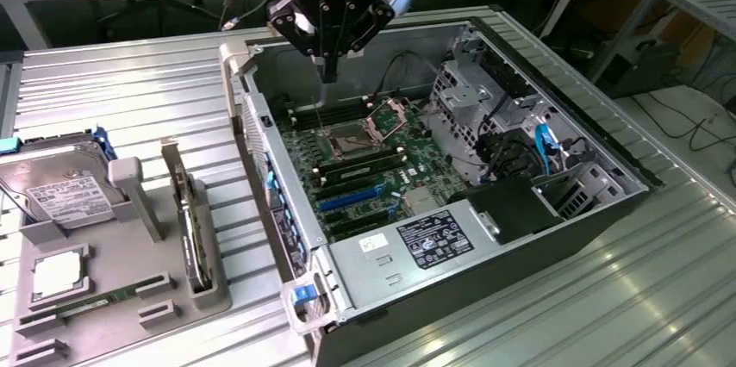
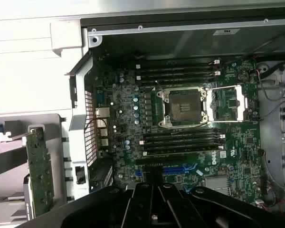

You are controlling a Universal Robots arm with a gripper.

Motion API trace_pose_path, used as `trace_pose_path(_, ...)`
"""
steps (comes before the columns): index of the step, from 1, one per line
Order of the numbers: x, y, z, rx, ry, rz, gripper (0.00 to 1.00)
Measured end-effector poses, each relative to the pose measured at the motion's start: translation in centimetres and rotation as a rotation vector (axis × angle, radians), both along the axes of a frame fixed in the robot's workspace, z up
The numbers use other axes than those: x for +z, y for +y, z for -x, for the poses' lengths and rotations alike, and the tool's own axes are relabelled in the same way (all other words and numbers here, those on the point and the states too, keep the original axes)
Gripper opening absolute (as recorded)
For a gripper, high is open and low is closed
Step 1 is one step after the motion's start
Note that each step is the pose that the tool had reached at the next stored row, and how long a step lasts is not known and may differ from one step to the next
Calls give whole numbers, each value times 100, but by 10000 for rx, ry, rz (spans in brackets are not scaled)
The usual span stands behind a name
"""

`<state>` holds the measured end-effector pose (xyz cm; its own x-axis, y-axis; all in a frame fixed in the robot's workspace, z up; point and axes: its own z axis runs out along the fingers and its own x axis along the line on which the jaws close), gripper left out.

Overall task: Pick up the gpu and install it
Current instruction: 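Reach for the gpu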

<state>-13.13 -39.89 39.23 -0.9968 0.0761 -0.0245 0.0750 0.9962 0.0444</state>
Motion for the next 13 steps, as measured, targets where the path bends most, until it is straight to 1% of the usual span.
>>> trace_pose_path(13,0,-1,69,-1,0,0,11)
